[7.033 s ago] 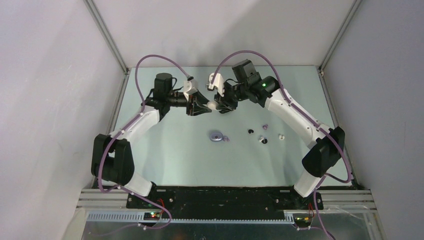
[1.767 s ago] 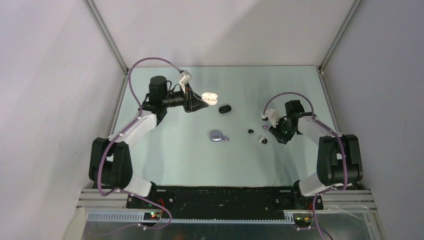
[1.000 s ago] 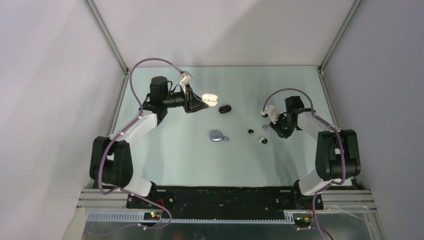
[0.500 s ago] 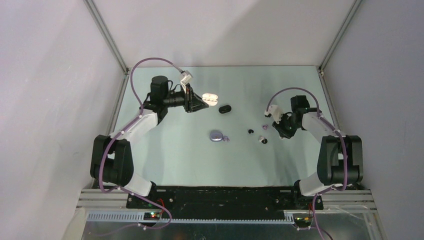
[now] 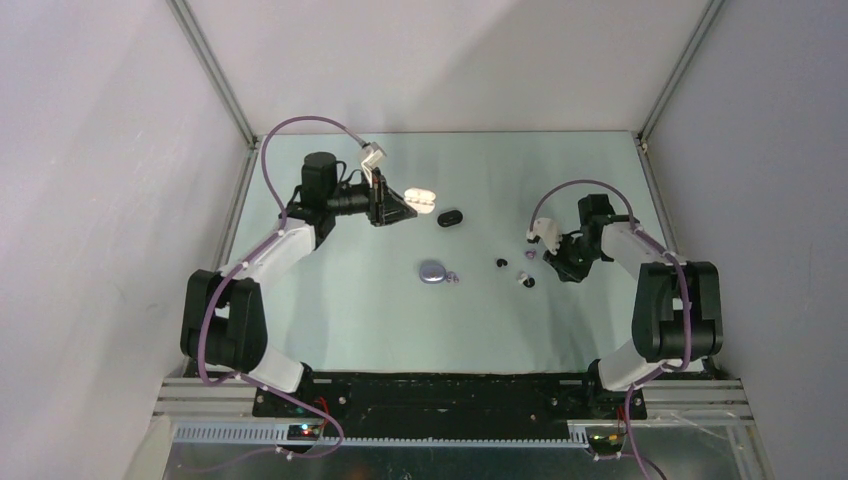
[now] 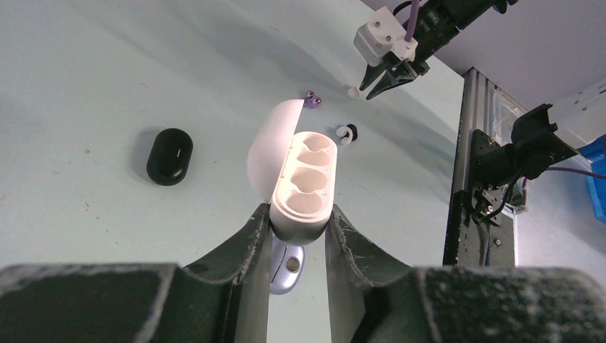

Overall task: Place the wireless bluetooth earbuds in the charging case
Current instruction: Pick up the earbud from the center of the board.

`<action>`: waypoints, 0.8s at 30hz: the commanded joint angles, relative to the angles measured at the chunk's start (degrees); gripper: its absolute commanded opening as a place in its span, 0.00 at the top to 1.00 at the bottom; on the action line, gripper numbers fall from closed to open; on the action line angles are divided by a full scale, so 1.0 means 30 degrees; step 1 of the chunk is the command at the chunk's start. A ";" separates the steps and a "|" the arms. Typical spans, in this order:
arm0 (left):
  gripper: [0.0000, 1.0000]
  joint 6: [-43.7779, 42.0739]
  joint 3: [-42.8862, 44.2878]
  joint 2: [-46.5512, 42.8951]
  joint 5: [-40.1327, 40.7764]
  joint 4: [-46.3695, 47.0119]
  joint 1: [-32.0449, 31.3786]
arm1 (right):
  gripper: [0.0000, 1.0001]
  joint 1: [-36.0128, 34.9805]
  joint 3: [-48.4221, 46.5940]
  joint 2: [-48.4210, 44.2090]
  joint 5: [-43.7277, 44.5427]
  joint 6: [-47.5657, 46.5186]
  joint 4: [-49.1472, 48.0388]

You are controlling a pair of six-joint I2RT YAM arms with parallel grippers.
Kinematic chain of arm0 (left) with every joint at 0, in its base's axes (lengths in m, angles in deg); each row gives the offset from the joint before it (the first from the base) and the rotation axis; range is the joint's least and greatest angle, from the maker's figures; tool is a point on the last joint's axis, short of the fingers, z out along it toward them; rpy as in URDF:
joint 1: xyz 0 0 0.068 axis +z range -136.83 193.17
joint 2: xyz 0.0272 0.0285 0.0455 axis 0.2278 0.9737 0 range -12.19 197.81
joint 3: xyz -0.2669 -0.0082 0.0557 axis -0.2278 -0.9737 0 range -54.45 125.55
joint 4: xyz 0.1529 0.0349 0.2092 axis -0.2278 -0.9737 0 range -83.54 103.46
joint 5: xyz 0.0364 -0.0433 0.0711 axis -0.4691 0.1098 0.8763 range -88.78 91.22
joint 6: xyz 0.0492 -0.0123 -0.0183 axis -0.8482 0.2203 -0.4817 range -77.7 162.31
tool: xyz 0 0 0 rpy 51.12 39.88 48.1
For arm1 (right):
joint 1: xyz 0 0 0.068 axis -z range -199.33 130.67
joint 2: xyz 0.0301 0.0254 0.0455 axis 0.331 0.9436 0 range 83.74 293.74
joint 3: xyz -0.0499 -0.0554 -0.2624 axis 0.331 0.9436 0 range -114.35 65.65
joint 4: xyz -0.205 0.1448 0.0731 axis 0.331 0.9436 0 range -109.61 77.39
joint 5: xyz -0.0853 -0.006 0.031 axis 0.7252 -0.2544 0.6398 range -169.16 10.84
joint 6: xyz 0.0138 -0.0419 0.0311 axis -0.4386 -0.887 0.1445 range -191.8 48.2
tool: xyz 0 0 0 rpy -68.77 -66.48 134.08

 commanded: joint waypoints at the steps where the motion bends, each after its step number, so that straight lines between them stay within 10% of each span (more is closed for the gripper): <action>1: 0.98 -0.0520 0.0906 -0.0143 0.0033 0.0058 0.0141 | 0.75 0.0079 -0.0587 0.0452 0.0281 -0.0781 -0.0255; 24: 0.98 -0.0698 0.0910 -0.0286 0.0342 -0.0541 0.0140 | 0.72 0.0221 -0.0588 0.1078 0.0819 -0.1083 -0.1937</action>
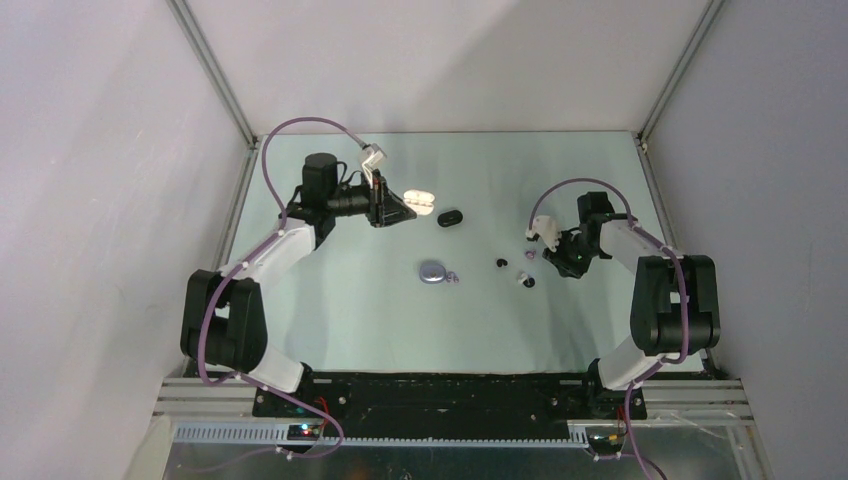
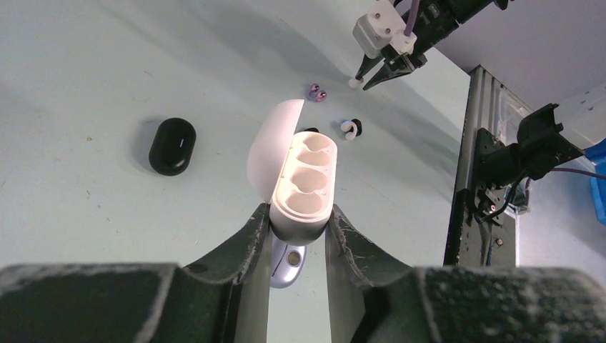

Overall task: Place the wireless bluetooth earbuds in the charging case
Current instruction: Pick up the earbud from the center of the board.

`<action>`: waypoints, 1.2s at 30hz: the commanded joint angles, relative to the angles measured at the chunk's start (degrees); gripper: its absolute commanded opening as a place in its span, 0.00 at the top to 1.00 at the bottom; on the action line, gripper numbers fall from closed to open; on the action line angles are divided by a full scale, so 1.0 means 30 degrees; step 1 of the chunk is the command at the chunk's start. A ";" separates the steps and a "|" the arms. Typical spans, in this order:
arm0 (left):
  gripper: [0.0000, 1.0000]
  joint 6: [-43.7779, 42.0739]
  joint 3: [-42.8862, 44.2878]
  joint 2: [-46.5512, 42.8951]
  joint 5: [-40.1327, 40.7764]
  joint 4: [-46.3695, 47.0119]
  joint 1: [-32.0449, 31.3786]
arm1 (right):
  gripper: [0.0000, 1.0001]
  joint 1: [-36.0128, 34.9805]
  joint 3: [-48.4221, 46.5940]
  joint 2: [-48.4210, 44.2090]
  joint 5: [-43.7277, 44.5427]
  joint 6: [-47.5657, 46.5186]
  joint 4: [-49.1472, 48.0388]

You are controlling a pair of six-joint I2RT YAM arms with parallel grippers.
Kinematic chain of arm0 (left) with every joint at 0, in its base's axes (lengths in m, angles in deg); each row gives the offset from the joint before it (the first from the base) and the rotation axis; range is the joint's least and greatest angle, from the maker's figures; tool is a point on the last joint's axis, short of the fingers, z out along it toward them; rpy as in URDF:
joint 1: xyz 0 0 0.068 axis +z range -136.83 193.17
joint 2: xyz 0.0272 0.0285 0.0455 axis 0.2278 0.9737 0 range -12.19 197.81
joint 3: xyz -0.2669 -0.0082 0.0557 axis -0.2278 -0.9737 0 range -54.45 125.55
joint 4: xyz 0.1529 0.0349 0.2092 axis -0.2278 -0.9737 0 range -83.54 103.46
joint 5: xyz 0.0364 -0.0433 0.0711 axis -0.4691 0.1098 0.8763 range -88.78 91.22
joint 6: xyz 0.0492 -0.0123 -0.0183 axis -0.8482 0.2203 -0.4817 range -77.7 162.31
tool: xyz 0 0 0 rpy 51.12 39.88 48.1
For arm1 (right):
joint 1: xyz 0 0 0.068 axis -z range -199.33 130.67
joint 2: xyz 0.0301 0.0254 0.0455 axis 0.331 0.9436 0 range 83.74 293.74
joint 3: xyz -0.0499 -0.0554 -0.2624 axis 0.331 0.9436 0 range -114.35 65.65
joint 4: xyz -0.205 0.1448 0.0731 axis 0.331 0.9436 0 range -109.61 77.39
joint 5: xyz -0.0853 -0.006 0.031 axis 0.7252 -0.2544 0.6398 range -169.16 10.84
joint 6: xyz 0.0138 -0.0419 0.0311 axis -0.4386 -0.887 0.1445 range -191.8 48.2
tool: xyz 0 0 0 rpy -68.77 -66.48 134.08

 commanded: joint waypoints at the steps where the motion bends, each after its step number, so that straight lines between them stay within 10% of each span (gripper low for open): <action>1: 0.98 -0.0504 0.0908 -0.0288 -0.0029 0.0100 0.0125 | 0.72 0.0163 -0.0355 0.0202 0.0455 -0.0408 -0.1029; 20: 0.98 -0.0716 0.0721 -0.0215 -0.0675 0.1086 0.0138 | 0.99 0.0004 -0.2747 -0.1468 -0.0904 0.1009 0.2081; 36: 1.00 -0.1891 0.1057 0.0917 -0.4264 0.5216 -0.0160 | 1.00 -0.8929 -1.2077 -0.2332 -0.4842 0.8705 0.4452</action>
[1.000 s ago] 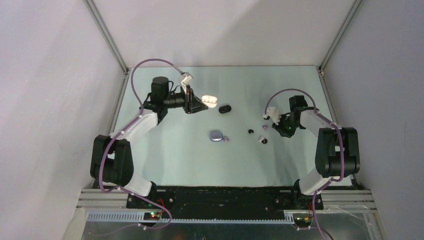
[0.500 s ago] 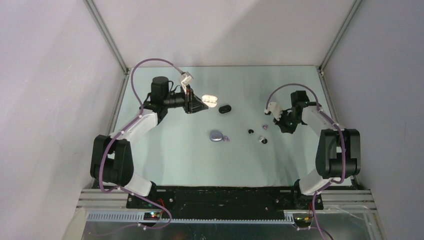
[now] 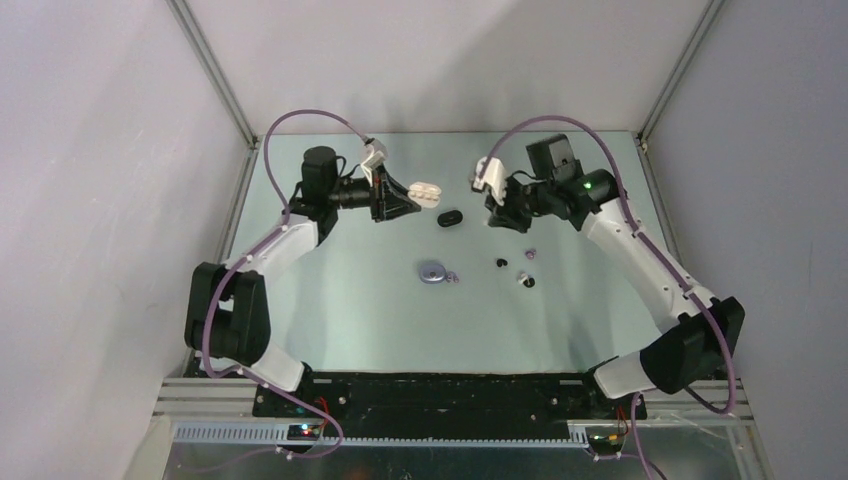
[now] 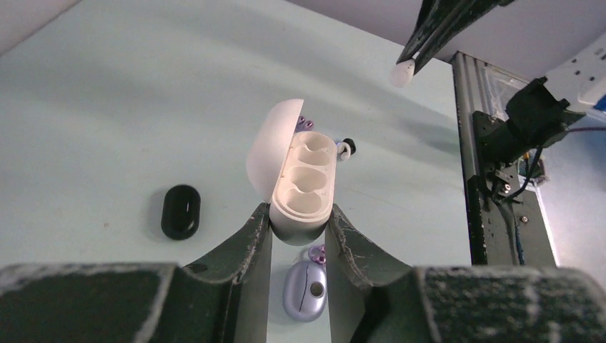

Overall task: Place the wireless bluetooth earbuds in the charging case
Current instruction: Pick up the earbud from the center of the board, then place the earbud in the charging case.

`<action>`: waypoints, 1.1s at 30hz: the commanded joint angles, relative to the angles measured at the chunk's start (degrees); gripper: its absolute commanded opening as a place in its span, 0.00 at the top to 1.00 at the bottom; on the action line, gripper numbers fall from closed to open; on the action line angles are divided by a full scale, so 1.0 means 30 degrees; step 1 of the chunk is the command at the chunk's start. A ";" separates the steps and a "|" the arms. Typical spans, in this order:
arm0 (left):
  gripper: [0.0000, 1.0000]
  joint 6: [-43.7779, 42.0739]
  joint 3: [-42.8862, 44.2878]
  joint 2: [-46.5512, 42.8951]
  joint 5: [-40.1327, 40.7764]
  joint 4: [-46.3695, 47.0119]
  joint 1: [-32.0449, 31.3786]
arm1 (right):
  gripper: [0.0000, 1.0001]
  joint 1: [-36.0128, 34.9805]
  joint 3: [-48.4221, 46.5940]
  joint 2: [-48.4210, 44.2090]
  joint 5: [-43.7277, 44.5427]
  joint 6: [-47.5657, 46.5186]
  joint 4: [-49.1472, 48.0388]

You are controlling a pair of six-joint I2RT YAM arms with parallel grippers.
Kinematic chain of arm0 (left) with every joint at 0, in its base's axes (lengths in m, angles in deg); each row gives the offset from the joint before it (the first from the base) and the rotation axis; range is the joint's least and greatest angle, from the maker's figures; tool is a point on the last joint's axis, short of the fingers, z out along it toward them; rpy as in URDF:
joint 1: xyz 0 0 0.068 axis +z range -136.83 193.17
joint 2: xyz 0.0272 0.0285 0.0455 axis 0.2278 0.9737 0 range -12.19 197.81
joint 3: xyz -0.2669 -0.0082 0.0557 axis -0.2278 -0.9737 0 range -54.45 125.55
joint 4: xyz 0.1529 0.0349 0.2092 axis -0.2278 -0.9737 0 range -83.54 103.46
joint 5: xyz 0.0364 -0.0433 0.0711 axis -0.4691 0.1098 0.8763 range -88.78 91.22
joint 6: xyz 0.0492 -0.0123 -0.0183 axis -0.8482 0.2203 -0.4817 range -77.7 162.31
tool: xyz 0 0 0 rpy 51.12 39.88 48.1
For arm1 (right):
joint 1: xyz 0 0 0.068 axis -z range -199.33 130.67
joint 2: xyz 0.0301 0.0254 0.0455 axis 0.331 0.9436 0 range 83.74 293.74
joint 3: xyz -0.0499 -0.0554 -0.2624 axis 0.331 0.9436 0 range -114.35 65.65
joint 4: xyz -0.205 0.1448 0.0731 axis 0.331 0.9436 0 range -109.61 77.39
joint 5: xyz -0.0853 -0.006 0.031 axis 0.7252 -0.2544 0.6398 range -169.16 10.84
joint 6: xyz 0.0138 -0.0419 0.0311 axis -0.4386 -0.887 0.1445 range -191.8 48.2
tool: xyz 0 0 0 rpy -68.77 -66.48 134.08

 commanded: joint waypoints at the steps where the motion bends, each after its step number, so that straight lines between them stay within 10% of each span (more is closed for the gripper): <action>1: 1.00 -0.0431 0.0573 0.0215 -0.1932 0.2683 -0.0142 | 1.00 -0.1323 -0.3225 0.1272 -0.1424 0.2983 0.0083; 11: 1.00 -0.3881 0.0548 -0.0247 -0.1574 0.0243 -0.0599 | 1.00 -0.4157 -0.5773 0.3206 0.0090 0.3088 -0.0941; 18: 1.00 -1.2066 0.2663 -0.0210 -0.0826 -0.8806 -0.1041 | 1.00 -0.4715 -0.5866 0.3280 0.0893 0.2783 -0.1337; 33: 1.00 -1.3594 0.3413 -0.0089 -0.1338 -1.0736 -0.1089 | 1.00 -0.4947 -0.5451 0.3943 0.1855 0.2685 -0.1941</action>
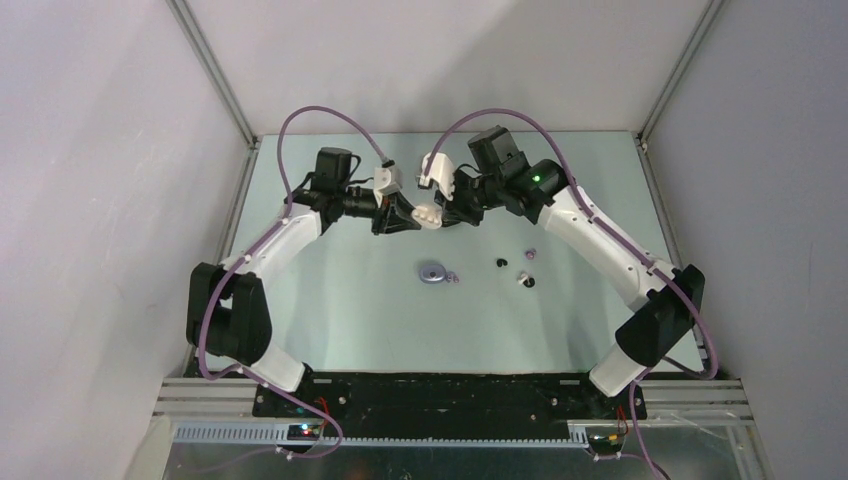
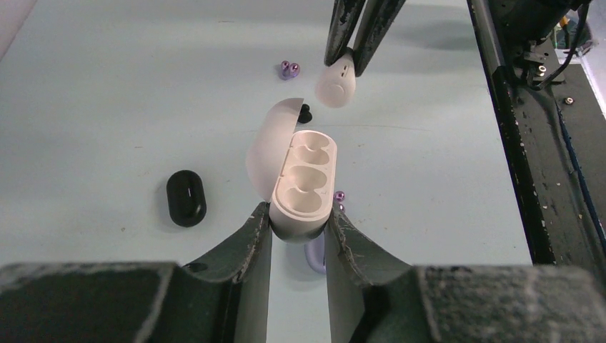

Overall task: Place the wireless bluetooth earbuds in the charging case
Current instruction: Place the earbud in the charging case.

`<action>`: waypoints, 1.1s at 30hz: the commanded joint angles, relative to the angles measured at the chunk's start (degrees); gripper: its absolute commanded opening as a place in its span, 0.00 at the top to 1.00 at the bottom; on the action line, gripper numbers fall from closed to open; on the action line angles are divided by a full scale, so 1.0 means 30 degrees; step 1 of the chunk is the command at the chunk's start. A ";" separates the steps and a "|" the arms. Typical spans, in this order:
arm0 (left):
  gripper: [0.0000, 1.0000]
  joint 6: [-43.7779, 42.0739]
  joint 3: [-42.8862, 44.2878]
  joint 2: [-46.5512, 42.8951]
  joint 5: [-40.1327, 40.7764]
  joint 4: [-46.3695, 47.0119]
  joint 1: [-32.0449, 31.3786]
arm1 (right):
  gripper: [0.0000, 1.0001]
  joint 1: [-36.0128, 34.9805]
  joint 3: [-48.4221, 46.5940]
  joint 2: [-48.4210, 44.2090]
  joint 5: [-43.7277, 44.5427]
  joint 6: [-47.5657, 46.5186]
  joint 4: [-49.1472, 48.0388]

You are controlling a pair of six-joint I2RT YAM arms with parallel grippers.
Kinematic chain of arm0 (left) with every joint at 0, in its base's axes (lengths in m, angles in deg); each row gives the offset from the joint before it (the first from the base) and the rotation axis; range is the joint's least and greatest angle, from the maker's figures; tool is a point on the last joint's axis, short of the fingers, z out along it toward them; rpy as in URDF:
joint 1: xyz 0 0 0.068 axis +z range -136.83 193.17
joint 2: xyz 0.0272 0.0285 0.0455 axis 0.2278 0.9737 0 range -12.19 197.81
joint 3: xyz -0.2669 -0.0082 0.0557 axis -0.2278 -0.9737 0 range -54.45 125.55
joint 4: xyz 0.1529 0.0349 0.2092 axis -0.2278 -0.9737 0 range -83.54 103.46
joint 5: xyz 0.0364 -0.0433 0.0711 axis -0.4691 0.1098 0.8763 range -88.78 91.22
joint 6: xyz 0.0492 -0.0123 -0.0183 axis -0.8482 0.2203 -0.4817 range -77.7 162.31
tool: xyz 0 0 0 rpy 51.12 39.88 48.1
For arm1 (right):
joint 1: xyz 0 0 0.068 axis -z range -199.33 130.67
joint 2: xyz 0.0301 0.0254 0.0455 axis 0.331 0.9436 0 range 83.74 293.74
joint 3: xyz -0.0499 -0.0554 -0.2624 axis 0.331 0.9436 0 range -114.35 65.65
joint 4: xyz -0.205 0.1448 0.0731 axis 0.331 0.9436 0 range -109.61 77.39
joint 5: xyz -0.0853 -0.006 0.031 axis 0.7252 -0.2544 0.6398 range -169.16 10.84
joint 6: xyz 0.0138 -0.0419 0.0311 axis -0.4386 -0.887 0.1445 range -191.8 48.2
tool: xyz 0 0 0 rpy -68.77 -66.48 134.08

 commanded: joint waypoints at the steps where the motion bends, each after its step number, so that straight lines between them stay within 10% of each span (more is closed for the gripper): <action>1: 1.00 -0.0958 0.0849 -0.0251 -0.0501 -0.0462 -0.0157 | 1.00 -0.0102 -0.0500 0.0190 0.0159 0.0082 -0.0807; 33: 1.00 0.1410 0.0744 -0.0053 -0.1023 0.1251 -0.0084 | 1.00 -0.0252 -0.0750 0.1213 -0.0365 0.1092 -0.1582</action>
